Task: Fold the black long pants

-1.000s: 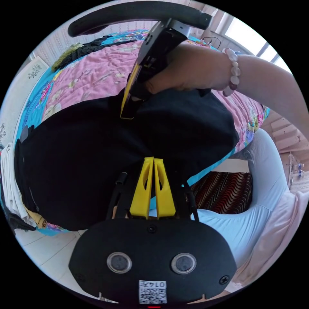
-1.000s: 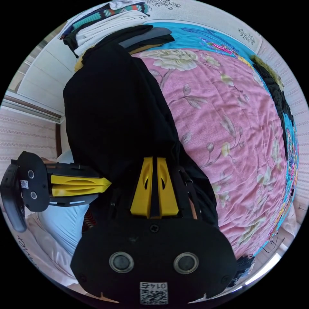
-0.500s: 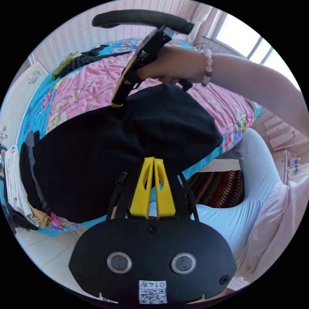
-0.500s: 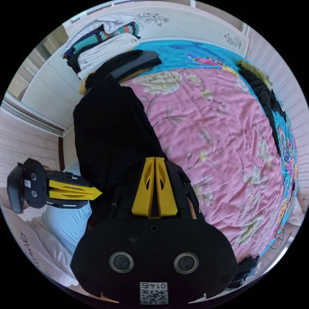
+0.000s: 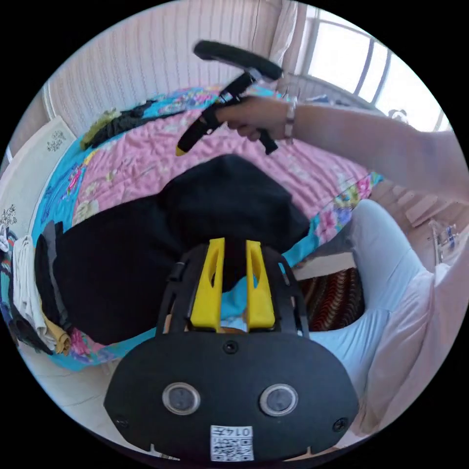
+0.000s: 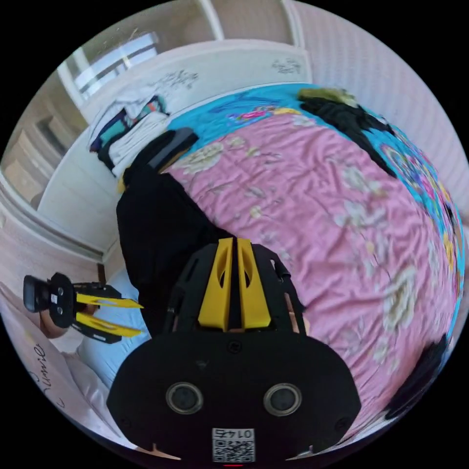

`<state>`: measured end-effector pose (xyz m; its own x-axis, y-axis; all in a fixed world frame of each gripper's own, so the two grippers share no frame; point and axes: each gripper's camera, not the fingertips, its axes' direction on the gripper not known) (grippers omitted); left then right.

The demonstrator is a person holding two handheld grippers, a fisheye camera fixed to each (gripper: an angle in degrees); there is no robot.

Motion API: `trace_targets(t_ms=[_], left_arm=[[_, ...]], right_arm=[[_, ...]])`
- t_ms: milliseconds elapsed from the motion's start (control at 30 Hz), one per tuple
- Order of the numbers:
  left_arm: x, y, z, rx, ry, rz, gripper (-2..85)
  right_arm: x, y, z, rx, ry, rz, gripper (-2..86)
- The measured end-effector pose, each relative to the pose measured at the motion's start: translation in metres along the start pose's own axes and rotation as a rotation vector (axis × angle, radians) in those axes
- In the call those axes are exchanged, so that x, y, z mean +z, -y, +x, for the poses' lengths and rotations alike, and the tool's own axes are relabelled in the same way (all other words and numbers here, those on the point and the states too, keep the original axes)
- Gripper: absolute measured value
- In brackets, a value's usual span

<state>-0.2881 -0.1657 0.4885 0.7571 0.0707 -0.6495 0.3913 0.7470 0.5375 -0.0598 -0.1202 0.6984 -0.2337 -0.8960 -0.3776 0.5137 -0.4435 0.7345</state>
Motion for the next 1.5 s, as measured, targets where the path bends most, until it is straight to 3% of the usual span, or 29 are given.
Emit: trace_targets(t_ms=[133, 300, 467, 733, 933, 1067, 1200, 1367, 1500], left_arm=[[0.001, 0.002, 0.063, 0.072, -0.022, 0.116, 13.8], [0.041, 0.011, 0.128, 0.181, -0.081, 0.011, 15.6], [0.071, 0.013, 0.15, 0.256, 0.184, -0.105, 4.3], [0.01, 0.012, 0.139, 0.305, 0.058, 0.027, -0.3], [-0.024, 0.031, 0.153, 0.367, -0.161, 0.195, -0.6], [-0.045, 0.033, 0.135, 0.289, -0.348, 0.285, -0.6], [-0.079, 0.006, 0.084, 0.186, -0.363, 0.397, -0.5], [-0.15, -0.069, -0.059, -0.182, -0.238, 0.53, 1.2], [-0.161, -0.131, -0.149, -0.543, -0.074, 0.447, 3.7]], right_arm=[[-0.067, -0.075, 0.071, 0.301, -0.025, 0.056, 8.7], [-0.084, -0.113, 0.097, 0.422, 0.071, 0.0, 10.3], [-0.099, -0.088, 0.102, 0.473, 0.316, -0.009, 3.1], [-0.211, -0.117, 0.149, 0.519, 0.545, 0.169, 0.7], [-0.333, -0.215, 0.177, 0.617, 0.431, 0.263, 0.6], [-0.394, -0.249, 0.16, 0.636, 0.417, 0.31, 0.9], [-0.407, -0.206, 0.118, 0.507, 0.496, 0.347, 1.3], [-0.355, -0.055, 0.008, 0.242, 0.635, 0.358, 4.7], [-0.297, 0.008, -0.056, 0.197, 0.616, 0.347, 6.9]])
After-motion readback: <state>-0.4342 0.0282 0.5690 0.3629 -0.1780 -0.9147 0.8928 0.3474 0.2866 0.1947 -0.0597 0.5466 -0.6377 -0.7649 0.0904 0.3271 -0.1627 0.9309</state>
